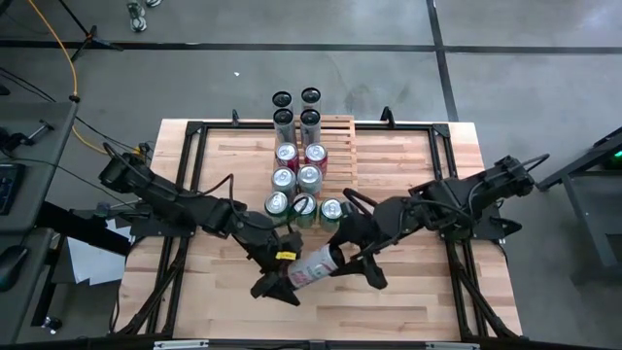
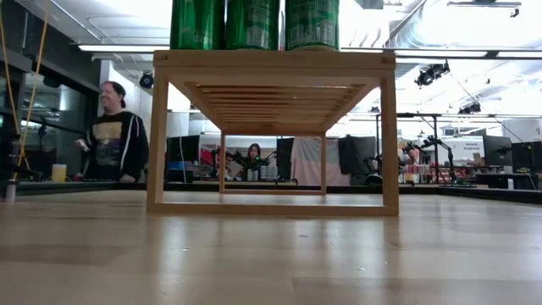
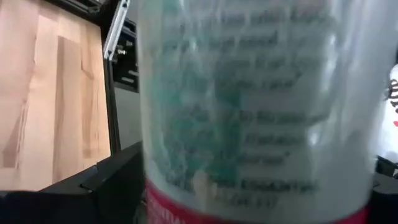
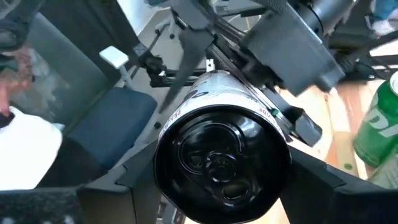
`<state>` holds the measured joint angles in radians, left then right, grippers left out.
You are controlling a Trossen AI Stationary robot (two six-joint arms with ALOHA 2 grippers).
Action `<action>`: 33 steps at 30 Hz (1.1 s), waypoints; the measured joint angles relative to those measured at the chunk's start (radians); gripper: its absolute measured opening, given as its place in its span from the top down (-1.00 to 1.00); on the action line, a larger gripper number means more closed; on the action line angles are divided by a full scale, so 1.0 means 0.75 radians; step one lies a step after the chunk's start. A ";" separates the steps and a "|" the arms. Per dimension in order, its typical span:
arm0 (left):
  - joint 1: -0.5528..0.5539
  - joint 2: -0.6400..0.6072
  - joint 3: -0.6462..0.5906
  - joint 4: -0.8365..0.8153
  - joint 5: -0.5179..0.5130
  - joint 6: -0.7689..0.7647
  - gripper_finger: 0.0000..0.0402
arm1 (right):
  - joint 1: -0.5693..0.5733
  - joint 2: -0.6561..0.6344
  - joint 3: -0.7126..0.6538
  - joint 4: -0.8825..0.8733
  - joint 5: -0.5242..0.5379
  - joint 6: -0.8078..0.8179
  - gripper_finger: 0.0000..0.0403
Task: Place canned beverage on shelf
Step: Put the white pink soda can on the shelf aligned with the other white pink soda cans
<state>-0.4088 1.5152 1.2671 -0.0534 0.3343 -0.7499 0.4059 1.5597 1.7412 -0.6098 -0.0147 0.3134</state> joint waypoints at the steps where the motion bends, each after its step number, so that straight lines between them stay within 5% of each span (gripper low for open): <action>1: 0.000 0.002 -0.001 0.000 0.004 0.000 -0.74 | -0.001 -0.001 0.001 -0.006 -0.010 0.000 -0.19; 8: 0.009 -0.010 -0.001 -0.008 0.017 0.004 -0.64 | -0.003 -0.002 0.001 -0.049 -0.005 -0.002 -0.19; 15: 0.040 -0.012 -0.001 -0.051 0.061 0.011 -0.15 | -0.002 -0.002 0.002 -0.050 -0.022 -0.005 -0.19; 25: 0.064 -0.049 0.000 -0.152 0.137 0.028 -0.14 | -0.009 -0.051 0.001 -0.057 -0.068 0.160 -0.77; 33: 0.059 -0.235 -0.002 -0.204 0.107 0.058 -0.14 | -0.005 -0.137 0.002 -0.070 0.004 0.181 -0.85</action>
<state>-0.3647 1.3386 1.2655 -0.2068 0.4144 -0.7064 0.4018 1.4572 1.7428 -0.6626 -0.0116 0.4494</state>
